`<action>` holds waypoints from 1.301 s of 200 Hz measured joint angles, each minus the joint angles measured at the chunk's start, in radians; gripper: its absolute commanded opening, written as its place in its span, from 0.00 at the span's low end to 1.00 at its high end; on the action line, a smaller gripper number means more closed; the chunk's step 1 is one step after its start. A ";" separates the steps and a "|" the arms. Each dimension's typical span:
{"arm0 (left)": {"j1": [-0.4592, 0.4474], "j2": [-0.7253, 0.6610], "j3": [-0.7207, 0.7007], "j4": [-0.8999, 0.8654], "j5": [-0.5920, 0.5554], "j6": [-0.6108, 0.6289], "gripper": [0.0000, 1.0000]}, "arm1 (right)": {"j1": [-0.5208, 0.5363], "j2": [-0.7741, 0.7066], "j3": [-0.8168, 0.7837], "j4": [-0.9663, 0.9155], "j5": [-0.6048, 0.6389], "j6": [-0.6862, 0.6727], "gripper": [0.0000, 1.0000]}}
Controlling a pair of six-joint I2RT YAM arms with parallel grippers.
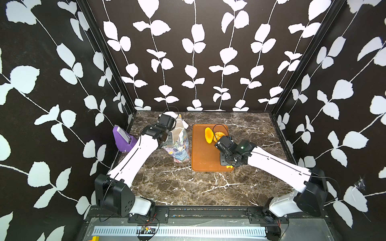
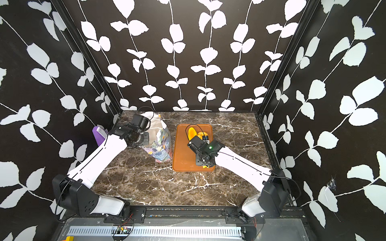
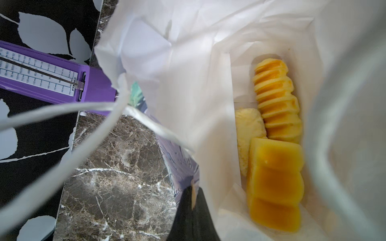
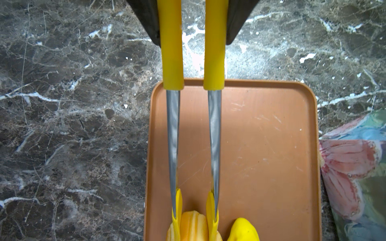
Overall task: Pack bread into a paper bag
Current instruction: Pick up the fake bread from the plate.
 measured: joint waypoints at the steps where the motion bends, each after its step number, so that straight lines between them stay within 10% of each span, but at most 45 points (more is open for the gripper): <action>1: 0.000 -0.001 0.000 0.000 0.000 0.000 0.00 | 0.001 0.000 0.000 -0.001 0.000 0.000 0.00; 260: 0.000 -0.035 -0.013 0.007 0.018 0.000 0.00 | 0.109 -0.073 0.098 -0.163 0.102 0.032 0.00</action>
